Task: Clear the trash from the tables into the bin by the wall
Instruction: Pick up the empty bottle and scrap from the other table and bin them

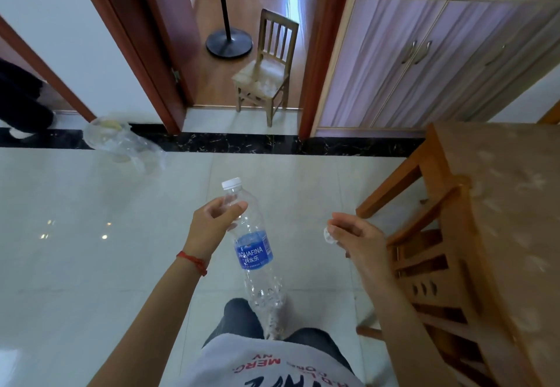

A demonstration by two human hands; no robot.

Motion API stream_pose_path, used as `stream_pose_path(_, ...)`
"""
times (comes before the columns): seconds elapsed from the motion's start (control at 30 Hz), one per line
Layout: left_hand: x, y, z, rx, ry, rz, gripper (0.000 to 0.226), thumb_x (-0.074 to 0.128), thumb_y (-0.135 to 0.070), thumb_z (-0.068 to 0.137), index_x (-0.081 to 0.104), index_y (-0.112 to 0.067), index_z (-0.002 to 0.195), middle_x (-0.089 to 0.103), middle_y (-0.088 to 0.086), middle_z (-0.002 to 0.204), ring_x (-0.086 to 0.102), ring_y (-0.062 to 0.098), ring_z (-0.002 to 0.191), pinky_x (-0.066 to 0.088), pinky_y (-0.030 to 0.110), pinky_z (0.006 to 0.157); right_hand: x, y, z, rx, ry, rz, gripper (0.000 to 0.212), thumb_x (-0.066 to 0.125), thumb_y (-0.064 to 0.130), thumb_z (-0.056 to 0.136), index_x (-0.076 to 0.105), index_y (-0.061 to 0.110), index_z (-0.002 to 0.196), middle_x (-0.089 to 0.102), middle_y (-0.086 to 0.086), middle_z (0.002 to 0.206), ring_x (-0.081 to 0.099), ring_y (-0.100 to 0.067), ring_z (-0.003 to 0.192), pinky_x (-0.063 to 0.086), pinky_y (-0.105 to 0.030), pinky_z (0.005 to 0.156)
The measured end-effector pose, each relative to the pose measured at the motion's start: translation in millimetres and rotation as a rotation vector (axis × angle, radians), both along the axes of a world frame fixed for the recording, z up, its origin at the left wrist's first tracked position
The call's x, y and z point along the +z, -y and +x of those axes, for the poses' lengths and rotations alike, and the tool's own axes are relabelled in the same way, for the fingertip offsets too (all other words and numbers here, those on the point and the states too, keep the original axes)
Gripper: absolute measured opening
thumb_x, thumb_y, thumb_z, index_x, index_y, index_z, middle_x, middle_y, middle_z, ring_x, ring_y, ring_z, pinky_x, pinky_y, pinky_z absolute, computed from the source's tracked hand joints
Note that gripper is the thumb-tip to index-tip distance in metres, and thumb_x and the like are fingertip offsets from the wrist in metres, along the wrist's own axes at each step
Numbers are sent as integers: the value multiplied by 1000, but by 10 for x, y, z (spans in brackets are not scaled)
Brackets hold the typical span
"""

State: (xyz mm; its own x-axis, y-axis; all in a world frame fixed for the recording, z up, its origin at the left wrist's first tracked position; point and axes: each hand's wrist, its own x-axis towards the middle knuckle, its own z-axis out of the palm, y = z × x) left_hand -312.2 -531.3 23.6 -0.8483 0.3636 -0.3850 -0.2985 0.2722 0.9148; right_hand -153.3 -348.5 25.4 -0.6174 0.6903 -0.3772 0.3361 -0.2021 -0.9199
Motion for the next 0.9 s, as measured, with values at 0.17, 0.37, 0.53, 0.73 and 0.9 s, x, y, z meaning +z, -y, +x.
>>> stream_pose_path(0.17,-22,-604,-618,-21,-1,3,36,60,-21,84,57,-9,118,63,10,107,61,23,92,49,22,74,-40,-536,-573,-39,8,7,21,66,-1,79,65,10,97,66,2,81,63,3,62,47,-6,51)
stream_pose_path(0.37,-90,-1345,-1511,-86,2,4,39,60,-22,84,56,-7,121,62,9,108,61,20,91,49,22,74,-182,-1178,-1331,-97,8,13,21,67,1,79,66,14,95,68,7,82,64,-4,71,53,-10,64)
stream_pose_path(0.53,-21,-2061,-2326,-170,19,5,20,61,-19,83,63,-15,103,66,8,95,62,21,87,49,23,72,-213,-1838,-2070,-133,0,61,20,67,-3,77,67,4,96,69,-1,80,65,0,64,52,-10,62)
stream_pose_path(0.73,86,-2877,-3044,-240,13,7,11,63,-18,82,64,-20,93,67,5,88,61,18,83,49,23,71,-214,-2455,-2676,-149,2,238,20,71,-2,74,69,10,90,69,24,65,65,0,61,54,-12,64)
stream_pose_path(0.9,42,-3546,-3397,-269,45,0,23,64,-18,82,63,-14,104,66,4,89,63,16,81,49,19,71,-262,-2985,-2967,-243,-37,105,21,69,-5,75,69,12,87,72,11,65,65,-5,59,53,-13,61)
